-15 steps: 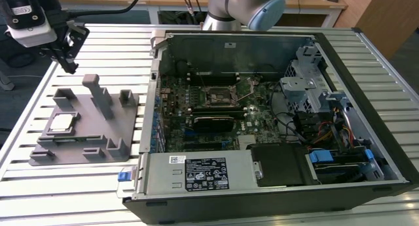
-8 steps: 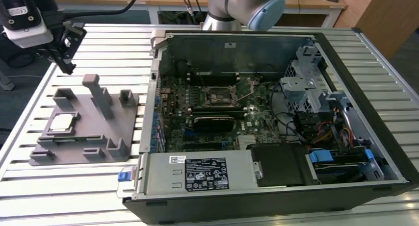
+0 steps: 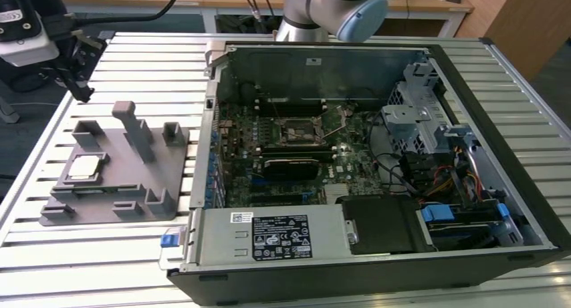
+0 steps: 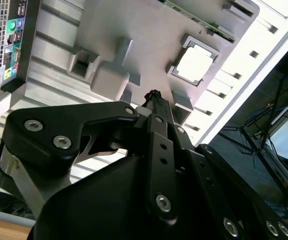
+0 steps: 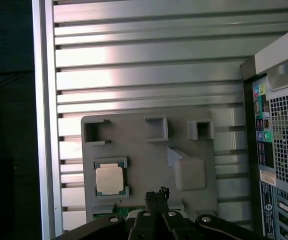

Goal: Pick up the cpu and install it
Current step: 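Reach for the cpu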

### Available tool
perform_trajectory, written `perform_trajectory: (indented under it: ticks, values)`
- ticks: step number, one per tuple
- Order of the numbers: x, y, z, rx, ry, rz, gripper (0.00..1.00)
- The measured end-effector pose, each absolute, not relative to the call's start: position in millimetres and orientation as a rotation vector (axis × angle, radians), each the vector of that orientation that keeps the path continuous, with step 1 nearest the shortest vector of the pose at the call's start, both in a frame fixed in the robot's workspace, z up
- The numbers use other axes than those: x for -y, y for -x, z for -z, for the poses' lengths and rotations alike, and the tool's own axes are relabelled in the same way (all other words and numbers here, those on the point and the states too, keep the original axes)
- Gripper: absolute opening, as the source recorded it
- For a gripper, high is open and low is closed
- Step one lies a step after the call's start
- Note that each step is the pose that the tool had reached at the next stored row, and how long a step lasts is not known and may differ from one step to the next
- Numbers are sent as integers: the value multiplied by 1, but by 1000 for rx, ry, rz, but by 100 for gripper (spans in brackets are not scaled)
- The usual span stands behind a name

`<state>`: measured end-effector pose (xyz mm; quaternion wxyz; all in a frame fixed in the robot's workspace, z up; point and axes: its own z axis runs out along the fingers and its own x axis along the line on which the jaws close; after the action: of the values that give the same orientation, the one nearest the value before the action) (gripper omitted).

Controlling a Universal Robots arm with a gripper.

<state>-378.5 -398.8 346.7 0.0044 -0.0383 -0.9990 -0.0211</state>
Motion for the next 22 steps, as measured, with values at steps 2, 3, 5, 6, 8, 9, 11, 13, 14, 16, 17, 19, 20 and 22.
perform_trajectory:
  ticks: [2, 3, 5, 6, 8, 9, 11, 13, 14, 16, 17, 19, 20, 22]
  values:
    - [399, 384, -346, 3129, 120, 66, 11]
    - [399, 386, -346, 3129, 120, 66, 11]
    - [399, 391, -346, 3129, 120, 66, 11]
    - [399, 393, -345, 3129, 120, 66, 11]
    - [400, 399, -345, 3129, 120, 66, 11]
    - [401, 401, -344, 3129, 120, 66, 11]
    - [401, 408, -344, 3129, 120, 66, 11]
    - [401, 414, -343, 3129, 120, 66, 11]
    - [401, 416, -343, 3129, 120, 66, 11]
    - [401, 419, -342, 3129, 120, 66, 11]
    - [401, 421, -342, 3129, 120, 66, 11]
    - [401, 423, -342, 3129, 120, 66, 11]
    - [401, 424, -341, 3129, 120, 66, 11]
    - [401, 426, -341, 3129, 120, 66, 11]
